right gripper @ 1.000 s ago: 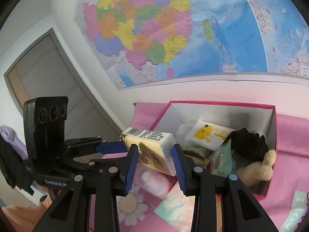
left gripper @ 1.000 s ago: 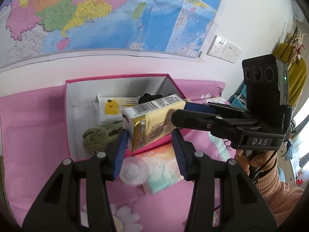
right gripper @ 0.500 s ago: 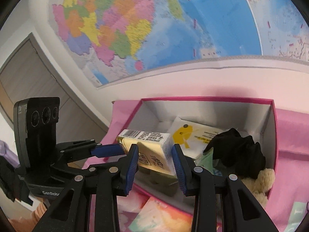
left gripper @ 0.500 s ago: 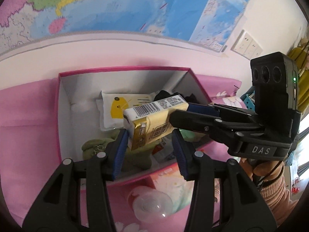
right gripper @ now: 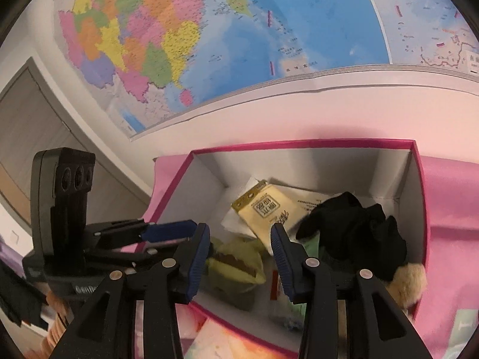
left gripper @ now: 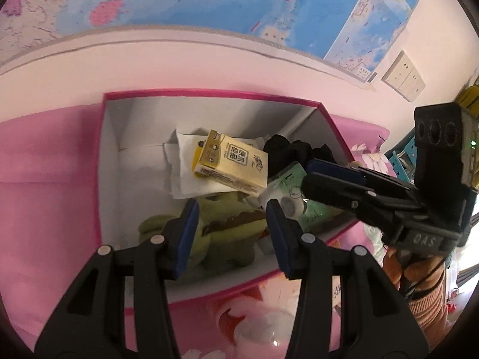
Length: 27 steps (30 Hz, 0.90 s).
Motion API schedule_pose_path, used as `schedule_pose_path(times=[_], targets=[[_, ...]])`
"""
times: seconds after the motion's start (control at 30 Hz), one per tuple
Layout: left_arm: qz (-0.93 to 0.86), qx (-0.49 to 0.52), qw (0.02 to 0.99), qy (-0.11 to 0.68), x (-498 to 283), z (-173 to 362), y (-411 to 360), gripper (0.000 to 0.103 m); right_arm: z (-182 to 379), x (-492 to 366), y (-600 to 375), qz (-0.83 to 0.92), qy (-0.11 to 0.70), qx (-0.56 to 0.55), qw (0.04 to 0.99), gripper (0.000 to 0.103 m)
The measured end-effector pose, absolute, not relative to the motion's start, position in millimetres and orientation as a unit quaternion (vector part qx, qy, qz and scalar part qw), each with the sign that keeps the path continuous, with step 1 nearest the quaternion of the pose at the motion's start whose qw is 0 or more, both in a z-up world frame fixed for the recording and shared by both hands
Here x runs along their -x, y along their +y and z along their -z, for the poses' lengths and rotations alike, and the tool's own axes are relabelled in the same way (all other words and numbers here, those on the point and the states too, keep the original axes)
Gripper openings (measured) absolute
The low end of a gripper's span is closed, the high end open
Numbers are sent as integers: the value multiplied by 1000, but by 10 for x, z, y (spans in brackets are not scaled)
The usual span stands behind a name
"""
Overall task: Organize soft objects
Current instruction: 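Open the right tool and withdraw it toward the peach pouch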
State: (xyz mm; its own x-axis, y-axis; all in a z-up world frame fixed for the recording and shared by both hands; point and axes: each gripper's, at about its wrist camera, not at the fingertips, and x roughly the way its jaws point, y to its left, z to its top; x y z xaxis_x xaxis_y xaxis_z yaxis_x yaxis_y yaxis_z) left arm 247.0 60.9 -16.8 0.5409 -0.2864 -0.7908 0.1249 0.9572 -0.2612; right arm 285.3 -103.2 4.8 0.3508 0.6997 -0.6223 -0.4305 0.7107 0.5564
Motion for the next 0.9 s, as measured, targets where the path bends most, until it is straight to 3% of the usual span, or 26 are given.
schedule_pose_path(times=[0.33, 0.5, 0.9], targets=[[146, 78, 909, 383, -1772, -274, 686, 49, -236, -2518, -1241, -384, 431, -155, 802, 45], [166, 48, 923, 343, -1302, -434, 548, 55, -522, -2095, -1393, -422, 398, -142, 802, 53], [256, 19, 888, 383, -731, -39, -89, 55, -389, -1409, -1889, -390, 419, -128, 810, 55]])
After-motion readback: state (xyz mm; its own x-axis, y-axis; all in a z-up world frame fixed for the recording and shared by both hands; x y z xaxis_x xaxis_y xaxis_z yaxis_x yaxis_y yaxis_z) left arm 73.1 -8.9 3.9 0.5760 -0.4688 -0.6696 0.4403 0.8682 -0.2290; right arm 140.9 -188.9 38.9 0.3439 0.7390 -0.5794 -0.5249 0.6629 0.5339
